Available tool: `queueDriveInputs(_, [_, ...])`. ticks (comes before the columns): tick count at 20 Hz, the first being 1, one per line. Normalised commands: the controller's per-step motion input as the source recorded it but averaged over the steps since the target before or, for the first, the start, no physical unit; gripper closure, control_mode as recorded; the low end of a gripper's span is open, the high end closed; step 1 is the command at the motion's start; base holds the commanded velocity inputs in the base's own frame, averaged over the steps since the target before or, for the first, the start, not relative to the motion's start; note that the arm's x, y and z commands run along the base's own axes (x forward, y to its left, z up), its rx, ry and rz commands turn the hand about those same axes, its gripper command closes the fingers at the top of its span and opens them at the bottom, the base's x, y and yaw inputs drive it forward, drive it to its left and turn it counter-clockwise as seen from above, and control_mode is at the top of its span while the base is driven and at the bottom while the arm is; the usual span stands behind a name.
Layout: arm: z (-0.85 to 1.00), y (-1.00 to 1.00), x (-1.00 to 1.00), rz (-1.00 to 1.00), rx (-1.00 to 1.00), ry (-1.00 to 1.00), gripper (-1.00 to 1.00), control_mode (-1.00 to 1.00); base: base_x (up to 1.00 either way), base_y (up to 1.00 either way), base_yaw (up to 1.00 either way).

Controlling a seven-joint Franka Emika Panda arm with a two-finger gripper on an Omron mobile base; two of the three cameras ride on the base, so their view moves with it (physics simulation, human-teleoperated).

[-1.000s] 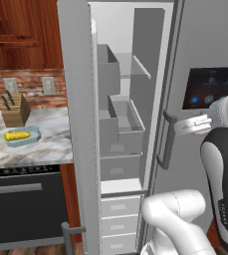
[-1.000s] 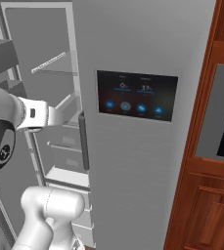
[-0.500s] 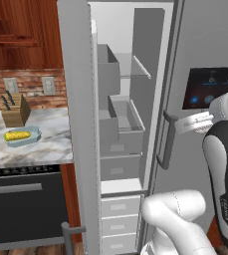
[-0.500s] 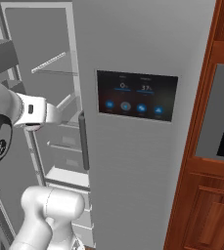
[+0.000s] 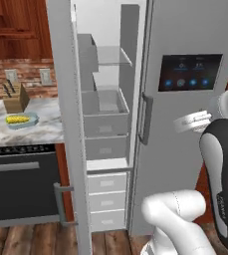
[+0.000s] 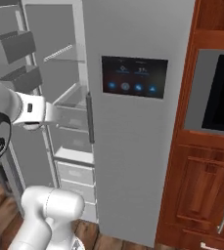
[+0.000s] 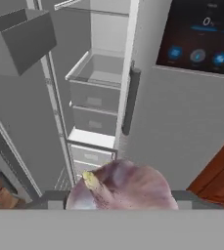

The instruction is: Take the garlic and corn out of the freezer and place them in the tupperware container on the counter. Then put the tupperware containing the vegetables back in the freezer.

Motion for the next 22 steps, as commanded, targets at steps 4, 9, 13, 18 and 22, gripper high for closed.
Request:
queueDriveInputs(4, [0.0, 0.0, 0.0, 0.0, 0.0, 0.0, 1.0, 1.0, -1.0, -0.13, 0.15])
queueDriveInputs(9, [0.0, 0.0, 0.0, 0.0, 0.0, 0.0, 1.0, 1.0, -0.77, 0.32, 0.8])
queueDriveInputs(13, [0.0, 0.0, 0.0, 0.0, 0.0, 0.0, 1.0, 1.0, -0.46, 0.34, 1.0])
queueDriveInputs(18, [0.0, 0.0, 0.0, 0.0, 0.0, 0.0, 1.0, 1.0, -0.36, 0.43, 0.96])
queueDriveInputs(22, [0.0, 0.0, 0.0, 0.0, 0.0, 0.0, 1.0, 1.0, 0.0, 0.09, 0.03])
